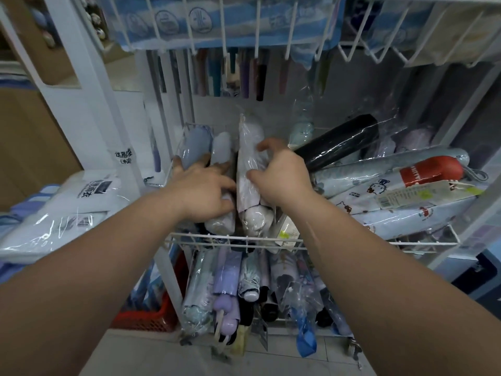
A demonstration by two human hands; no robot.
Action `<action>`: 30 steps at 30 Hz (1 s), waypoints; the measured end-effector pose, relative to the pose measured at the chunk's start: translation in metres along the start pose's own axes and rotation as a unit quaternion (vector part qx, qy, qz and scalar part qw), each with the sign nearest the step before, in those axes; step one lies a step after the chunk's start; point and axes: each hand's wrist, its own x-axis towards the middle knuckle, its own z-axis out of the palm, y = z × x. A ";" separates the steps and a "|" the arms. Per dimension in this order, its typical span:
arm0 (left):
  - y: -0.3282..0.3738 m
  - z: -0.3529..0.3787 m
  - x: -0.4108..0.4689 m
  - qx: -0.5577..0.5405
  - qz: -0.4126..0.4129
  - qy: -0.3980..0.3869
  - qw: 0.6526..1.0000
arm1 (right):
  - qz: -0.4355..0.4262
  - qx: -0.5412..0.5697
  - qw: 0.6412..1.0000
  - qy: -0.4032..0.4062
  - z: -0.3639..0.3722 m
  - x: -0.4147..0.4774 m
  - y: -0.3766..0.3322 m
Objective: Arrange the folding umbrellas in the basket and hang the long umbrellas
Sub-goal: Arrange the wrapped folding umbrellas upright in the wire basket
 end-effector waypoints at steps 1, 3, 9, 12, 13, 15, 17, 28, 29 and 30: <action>-0.002 0.003 -0.001 0.007 -0.002 -0.003 1.000 | 0.001 -0.003 1.000 0.005 0.002 0.001 0.000; -0.007 0.008 -0.003 0.024 -0.010 0.022 0.999 | -0.002 -0.009 1.000 0.013 0.003 0.000 0.000; -0.027 0.011 -0.009 -0.031 -0.030 0.077 0.996 | -0.042 -0.063 0.997 0.029 0.012 -0.006 -0.007; -0.029 0.015 -0.012 -0.047 -0.030 0.091 0.994 | -0.082 -0.109 0.991 -0.004 0.024 -0.010 -0.013; -0.029 0.016 -0.013 -0.055 -0.032 0.092 0.994 | -0.090 -0.126 0.988 -0.019 0.027 -0.010 -0.013; -0.027 0.018 -0.014 -0.088 -0.041 0.092 0.991 | -0.096 -0.163 0.981 -0.041 0.029 -0.009 -0.009; -0.022 0.021 -0.014 -0.123 -0.051 0.102 0.986 | -0.099 -0.208 0.972 -0.047 0.030 -0.009 -0.003; 0.012 0.023 -0.004 -0.084 0.003 0.086 0.993 | -0.163 -0.330 0.927 0.074 0.005 -0.008 0.023; 0.013 0.023 -0.002 -0.074 0.007 0.079 0.994 | -0.151 -0.352 0.920 0.086 0.001 -0.008 0.025; 0.014 0.023 0.000 -0.066 0.009 0.073 0.995 | -0.136 -0.375 0.914 0.076 -0.004 -0.008 0.026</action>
